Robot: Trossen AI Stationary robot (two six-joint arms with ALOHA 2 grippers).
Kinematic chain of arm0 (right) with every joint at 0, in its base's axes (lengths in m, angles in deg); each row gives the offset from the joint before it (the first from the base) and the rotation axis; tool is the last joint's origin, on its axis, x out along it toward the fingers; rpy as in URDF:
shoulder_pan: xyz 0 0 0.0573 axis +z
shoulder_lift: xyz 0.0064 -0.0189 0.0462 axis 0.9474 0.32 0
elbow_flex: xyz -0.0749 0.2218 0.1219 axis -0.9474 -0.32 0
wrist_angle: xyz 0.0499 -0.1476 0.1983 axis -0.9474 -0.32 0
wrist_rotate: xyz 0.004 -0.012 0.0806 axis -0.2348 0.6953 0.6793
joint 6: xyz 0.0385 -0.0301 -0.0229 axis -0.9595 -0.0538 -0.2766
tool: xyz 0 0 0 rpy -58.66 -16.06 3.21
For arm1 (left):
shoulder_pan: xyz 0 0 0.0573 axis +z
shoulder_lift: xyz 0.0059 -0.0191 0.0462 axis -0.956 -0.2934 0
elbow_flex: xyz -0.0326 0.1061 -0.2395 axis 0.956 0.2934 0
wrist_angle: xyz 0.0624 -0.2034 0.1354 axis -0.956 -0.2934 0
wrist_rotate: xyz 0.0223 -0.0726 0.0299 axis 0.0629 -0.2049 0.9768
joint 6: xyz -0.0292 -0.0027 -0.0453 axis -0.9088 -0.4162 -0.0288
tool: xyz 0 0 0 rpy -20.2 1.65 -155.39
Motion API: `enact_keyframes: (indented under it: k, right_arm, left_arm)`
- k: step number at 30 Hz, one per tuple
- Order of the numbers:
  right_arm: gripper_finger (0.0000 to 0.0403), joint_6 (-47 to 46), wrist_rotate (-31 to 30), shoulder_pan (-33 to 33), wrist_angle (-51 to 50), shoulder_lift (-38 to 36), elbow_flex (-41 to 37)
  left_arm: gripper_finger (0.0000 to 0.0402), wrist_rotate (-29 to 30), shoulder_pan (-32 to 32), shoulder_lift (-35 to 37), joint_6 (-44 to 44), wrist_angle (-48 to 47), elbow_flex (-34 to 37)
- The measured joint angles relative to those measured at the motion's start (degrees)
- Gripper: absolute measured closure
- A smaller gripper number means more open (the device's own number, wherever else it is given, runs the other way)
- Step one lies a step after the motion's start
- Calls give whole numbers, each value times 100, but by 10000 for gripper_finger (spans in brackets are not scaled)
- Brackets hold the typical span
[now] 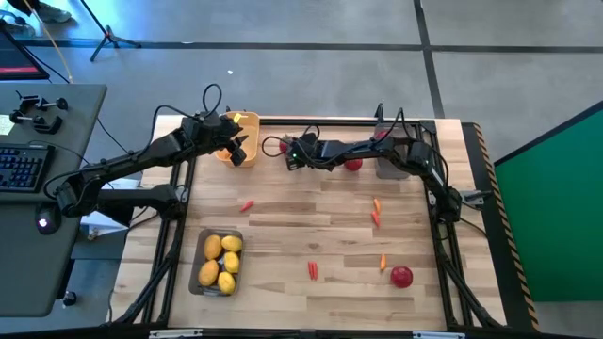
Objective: Sort produce into baskets
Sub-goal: Put the chili pepper into the orange bin
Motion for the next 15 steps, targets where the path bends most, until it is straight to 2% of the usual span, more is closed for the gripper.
enact_keyframes:
  k: [4,11,13,15]
  right_arm:
    - [278,35,-22,40,-59,25,9]
    - [380,585,139,76,-295,3,154]
    - [395,769,317,82,-441,3,247]
    - [393,798,443,103,-721,-5,364]
  left_arm:
    - [280,0,0,0,0,-18,0]
    - [280,0,0,0,0,-96,0]
    - [280,0,0,0,0,-110,0]
    - [280,2,0,0,0,-118,0]
